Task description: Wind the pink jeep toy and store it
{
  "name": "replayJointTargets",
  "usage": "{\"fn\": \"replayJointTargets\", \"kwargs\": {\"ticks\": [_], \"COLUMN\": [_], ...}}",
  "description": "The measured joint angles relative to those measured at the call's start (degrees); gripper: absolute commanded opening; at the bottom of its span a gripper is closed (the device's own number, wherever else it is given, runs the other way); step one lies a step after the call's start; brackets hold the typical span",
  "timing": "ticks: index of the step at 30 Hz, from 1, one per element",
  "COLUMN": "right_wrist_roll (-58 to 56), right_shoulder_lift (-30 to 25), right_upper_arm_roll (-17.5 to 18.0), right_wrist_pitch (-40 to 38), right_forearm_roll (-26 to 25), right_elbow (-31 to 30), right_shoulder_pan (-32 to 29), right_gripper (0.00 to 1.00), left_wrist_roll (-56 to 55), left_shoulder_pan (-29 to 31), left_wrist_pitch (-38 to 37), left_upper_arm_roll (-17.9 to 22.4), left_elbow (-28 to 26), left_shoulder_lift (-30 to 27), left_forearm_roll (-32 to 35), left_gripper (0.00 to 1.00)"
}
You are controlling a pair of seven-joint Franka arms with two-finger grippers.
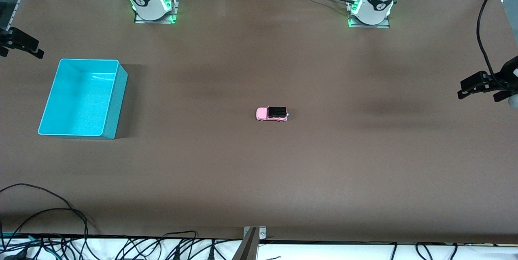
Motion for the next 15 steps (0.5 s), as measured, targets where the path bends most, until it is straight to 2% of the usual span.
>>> {"fn": "replayJointTargets", "kwargs": {"ticks": [7,15], "right_wrist_roll": [0.01,0.01], "right_shoulder_lift": [-0.49,-2.96], "right_upper_arm_roll": [0.12,2.16], "right_wrist_pitch": [2.21,11.84], "right_forearm_roll": [0.00,0.00], "right_elbow": [-2.03,-11.28], "right_shoulder_pan": [0.02,0.14], "right_gripper": [1.00,1.00], "left_wrist_roll": [0.00,0.00], "left_shoulder_pan": [0.00,0.00], "left_wrist_pitch": [0.00,0.00], "left_upper_arm_roll": [0.01,0.01], "left_elbow": [0.00,-0.13], "left_shoulder_lift": [0.00,0.00], "left_forearm_roll": [0.00,0.00], "left_gripper": [1.00,1.00]}}
